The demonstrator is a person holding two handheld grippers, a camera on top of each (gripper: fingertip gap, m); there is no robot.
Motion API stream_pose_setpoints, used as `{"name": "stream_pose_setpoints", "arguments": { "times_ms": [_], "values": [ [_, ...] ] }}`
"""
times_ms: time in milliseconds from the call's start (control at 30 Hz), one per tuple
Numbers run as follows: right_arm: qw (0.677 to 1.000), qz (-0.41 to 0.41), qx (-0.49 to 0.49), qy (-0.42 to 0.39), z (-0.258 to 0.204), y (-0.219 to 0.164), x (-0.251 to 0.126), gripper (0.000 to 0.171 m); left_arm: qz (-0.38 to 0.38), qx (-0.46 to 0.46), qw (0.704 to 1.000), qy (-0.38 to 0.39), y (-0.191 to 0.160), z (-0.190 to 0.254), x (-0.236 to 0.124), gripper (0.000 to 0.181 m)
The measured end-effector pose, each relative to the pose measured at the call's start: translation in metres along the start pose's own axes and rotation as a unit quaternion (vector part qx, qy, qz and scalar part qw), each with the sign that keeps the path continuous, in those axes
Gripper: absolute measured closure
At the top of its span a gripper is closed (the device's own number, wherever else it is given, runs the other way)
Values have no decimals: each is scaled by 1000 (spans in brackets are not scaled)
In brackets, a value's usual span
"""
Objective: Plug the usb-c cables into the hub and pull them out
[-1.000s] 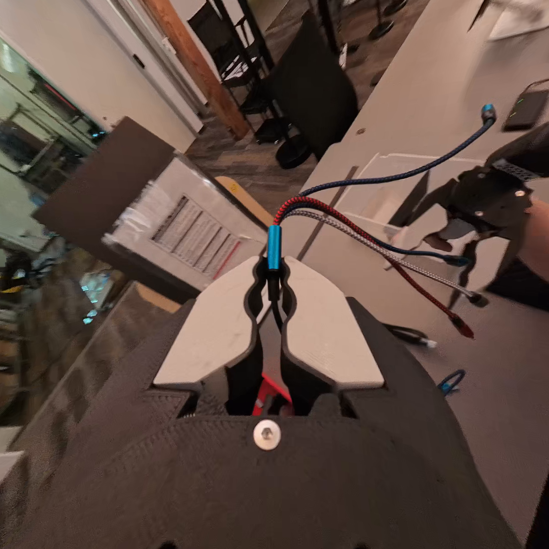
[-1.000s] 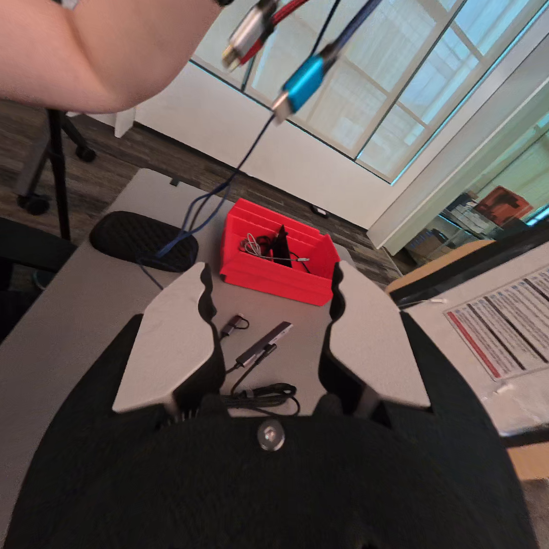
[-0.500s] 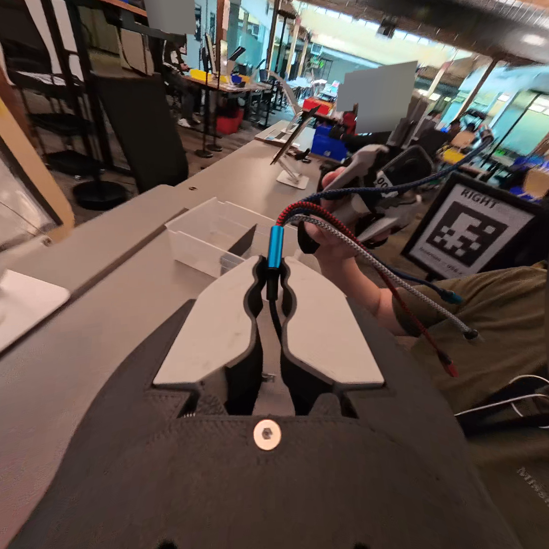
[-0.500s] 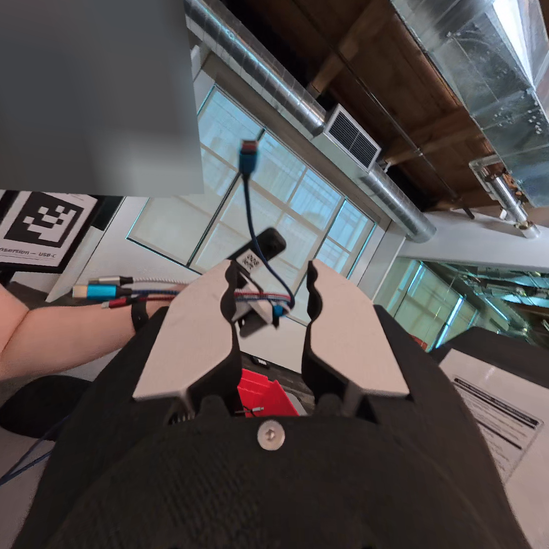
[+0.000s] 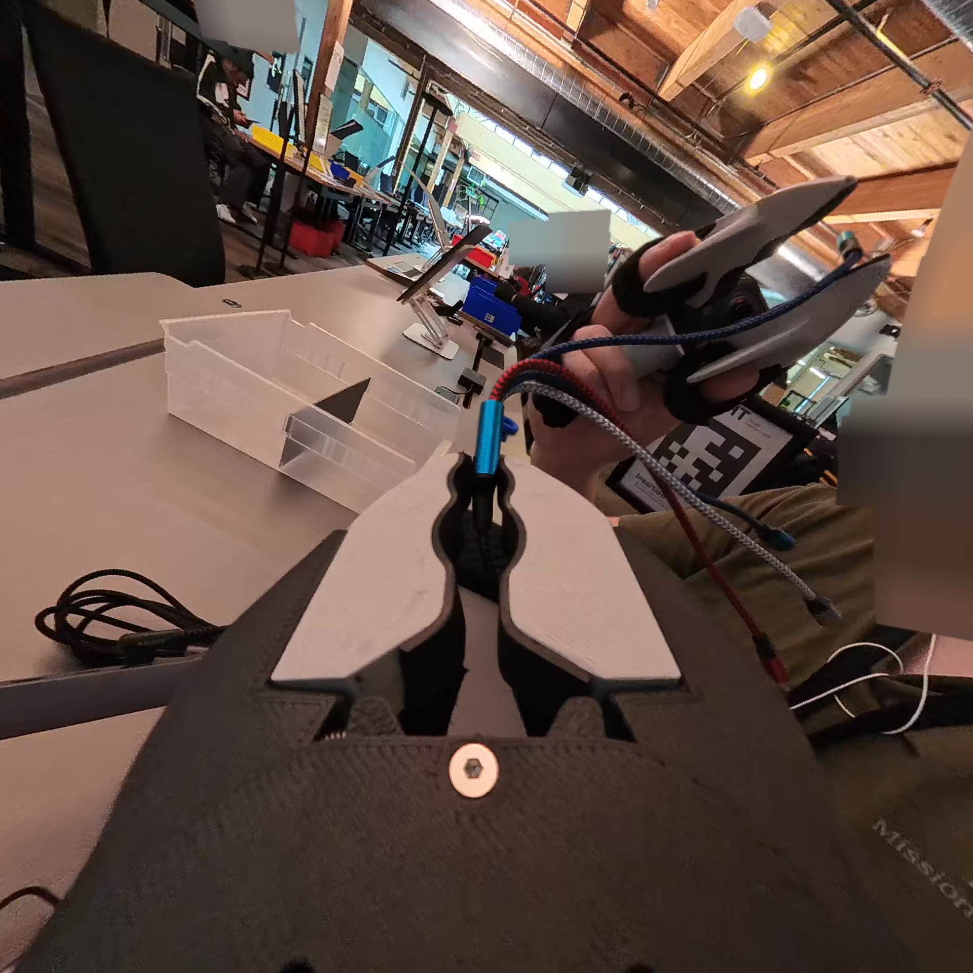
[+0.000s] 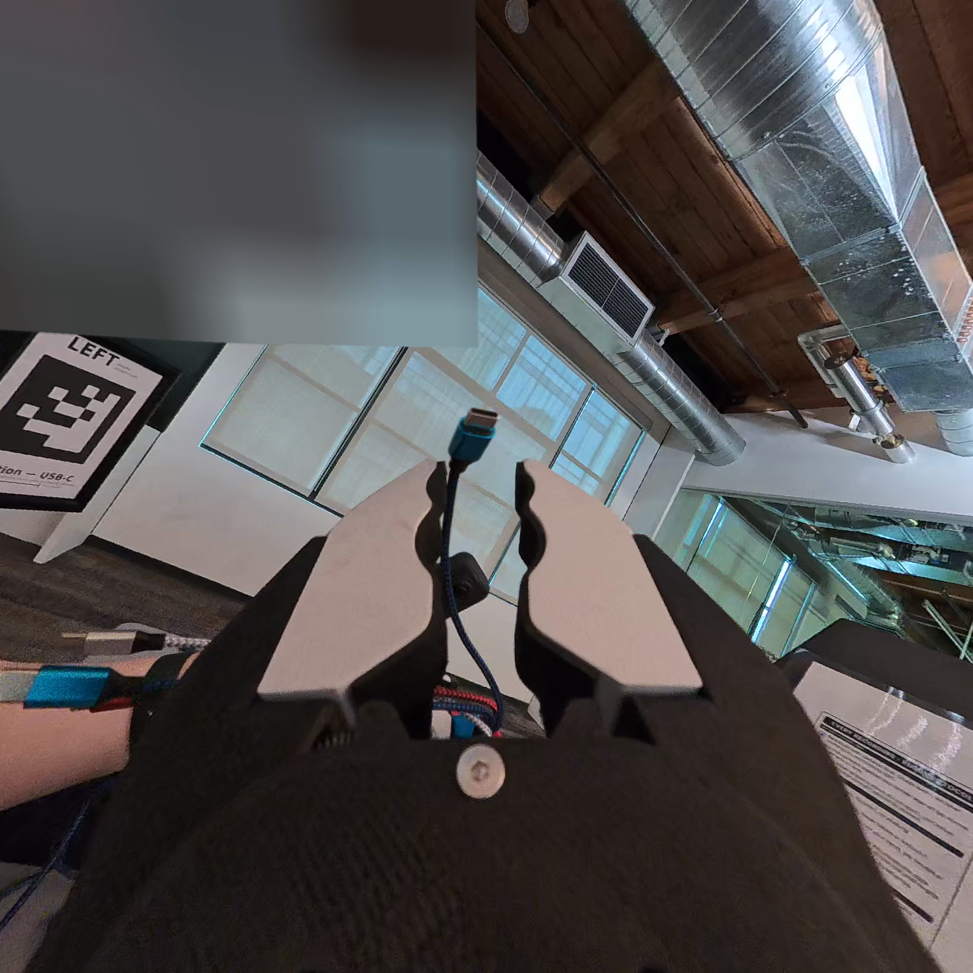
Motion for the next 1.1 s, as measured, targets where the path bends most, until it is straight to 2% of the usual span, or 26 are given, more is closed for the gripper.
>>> {"name": "stream_pose_setpoints", "arguments": {
  "times_ms": [400,433,467,533,733,767,900,1000,1100],
  "values": [
    [1000,-18,2,15,-9,-13,7,150,6,-15,1000,-14,-14,-8,0,173],
    [1000,-21,2,17,-10,-14,7,154,6,-17,1000,-14,-15,-9,0,173],
    [999,-22,-1,23,-12,-15,7,165,5,-18,1000,-14,-16,-10,1,173],
    [999,-19,1,27,-13,-15,7,167,5,-19,1000,-21,-17,-10,1,173],
    [998,-59,20,27,-10,-26,10,167,-44,-22,999,-14,-32,-15,5,170],
    [997,-69,24,26,-9,-29,11,167,-54,-21,998,-10,-35,-16,4,168],
    [991,-123,45,25,-6,-44,14,168,-80,-6,994,76,-41,-37,-9,131],
    [986,-160,45,1,1,-58,15,168,-61,9,990,127,-33,-44,-30,124],
    [980,-196,33,-18,5,-71,15,168,-10,33,988,152,-12,-29,-51,125]
  ]
}}
Point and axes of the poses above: each gripper's, where its closed fingertips meet, x out along the fingers, y out of its top, z = x × y across the jaws, the point moved 2 cm from there along -x, back along the fingers, and after that the axes turned 6 degrees about -z, right-handed, at the moved point
